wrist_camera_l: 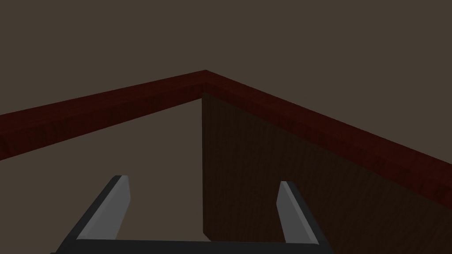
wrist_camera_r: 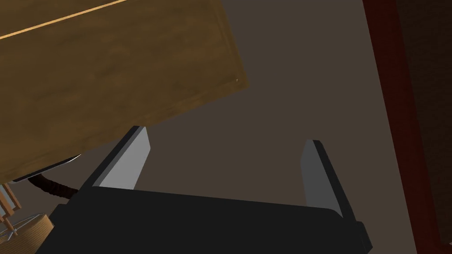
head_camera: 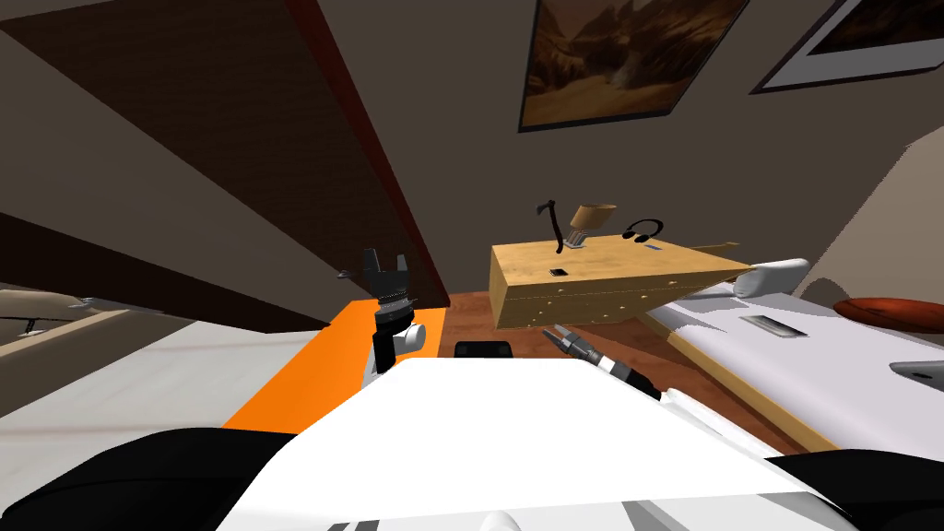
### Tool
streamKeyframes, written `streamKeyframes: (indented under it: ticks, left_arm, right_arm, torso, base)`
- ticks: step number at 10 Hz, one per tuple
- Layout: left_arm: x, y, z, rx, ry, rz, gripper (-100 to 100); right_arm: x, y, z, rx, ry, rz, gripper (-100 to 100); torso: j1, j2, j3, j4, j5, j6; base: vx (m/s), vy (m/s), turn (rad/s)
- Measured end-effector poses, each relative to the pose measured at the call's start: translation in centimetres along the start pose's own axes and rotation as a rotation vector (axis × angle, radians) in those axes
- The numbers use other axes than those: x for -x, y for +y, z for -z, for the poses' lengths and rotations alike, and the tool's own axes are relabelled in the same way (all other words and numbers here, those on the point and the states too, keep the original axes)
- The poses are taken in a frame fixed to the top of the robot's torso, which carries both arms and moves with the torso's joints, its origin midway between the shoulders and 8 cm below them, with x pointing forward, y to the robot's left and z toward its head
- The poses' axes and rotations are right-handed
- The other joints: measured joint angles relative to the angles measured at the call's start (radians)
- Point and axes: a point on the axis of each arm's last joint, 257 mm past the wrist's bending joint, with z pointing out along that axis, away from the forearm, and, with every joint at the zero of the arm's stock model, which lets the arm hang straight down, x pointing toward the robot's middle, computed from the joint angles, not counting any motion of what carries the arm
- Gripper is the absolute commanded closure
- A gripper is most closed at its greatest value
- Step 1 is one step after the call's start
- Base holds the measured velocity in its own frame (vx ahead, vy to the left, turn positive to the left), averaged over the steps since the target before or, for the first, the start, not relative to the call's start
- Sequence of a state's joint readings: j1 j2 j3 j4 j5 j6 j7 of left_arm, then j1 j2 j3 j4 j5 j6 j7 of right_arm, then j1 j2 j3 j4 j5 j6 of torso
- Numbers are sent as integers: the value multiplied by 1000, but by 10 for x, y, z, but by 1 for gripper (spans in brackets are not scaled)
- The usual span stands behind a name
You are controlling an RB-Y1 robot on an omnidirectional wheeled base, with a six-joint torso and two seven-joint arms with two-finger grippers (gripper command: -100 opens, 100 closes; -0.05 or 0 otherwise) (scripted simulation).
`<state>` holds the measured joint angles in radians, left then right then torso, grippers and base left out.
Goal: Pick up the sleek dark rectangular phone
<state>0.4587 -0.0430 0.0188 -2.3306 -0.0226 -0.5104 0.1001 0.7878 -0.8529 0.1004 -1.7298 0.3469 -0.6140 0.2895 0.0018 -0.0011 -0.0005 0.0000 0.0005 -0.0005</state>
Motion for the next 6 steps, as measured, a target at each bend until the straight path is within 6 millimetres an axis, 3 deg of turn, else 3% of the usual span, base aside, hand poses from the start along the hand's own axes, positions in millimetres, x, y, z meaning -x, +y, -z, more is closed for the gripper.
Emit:
streamKeyframes:
  ticks: [6]
  left_arm:
    - [0,0,0,0,0,0,0]
  right_arm:
    - [-52,-51,57,-46,263,147,-100]
  torso:
    - [0,-1,-1,0,0,0]
  base:
    - [25,25,95]
